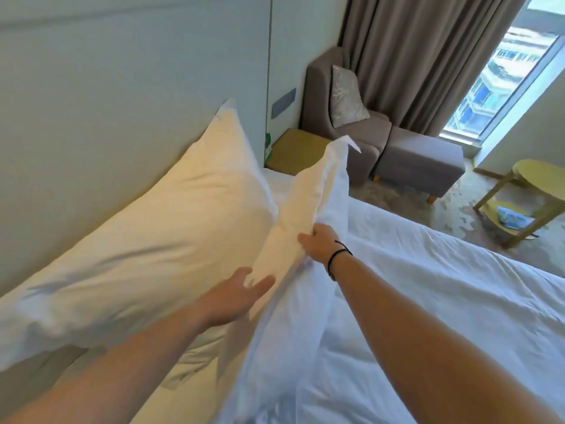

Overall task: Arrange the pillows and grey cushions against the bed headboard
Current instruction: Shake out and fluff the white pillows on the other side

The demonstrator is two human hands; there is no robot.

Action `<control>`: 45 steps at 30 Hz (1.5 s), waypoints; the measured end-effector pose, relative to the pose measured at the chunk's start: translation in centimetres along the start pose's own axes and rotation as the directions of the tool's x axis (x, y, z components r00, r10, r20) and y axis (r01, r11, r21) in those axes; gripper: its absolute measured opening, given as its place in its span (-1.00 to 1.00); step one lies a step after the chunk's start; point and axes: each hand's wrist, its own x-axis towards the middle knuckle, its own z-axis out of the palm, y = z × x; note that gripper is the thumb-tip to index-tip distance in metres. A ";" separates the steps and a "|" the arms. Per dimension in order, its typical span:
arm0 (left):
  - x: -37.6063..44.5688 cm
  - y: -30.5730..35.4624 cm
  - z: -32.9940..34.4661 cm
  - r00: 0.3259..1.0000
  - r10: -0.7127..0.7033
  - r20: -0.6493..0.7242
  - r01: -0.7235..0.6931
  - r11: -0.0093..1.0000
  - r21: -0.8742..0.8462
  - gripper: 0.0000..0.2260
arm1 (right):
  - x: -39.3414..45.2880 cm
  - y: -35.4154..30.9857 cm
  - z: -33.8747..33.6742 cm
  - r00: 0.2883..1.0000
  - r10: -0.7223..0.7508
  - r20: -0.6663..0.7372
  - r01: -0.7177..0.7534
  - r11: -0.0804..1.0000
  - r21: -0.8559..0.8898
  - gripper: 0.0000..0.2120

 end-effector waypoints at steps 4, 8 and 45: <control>-2.8 -11.3 2.7 0.986 -0.149 -0.078 0.157 0.982 0.102 -0.01 | -2.4 1.4 12.4 0.956 0.062 0.288 -0.053 0.998 -0.037 -0.28; -4.1 -16.0 3.0 0.969 -0.165 -0.182 0.152 0.985 -0.082 -0.53 | -5.8 1.8 18.6 0.967 0.110 0.228 -0.053 0.968 -0.244 -0.04; -10.3 -6.4 17.1 0.927 0.349 -0.136 -0.343 0.937 0.067 -0.82 | -32.2 27.5 5.9 0.911 0.407 0.065 -0.406 0.913 -0.023 -0.23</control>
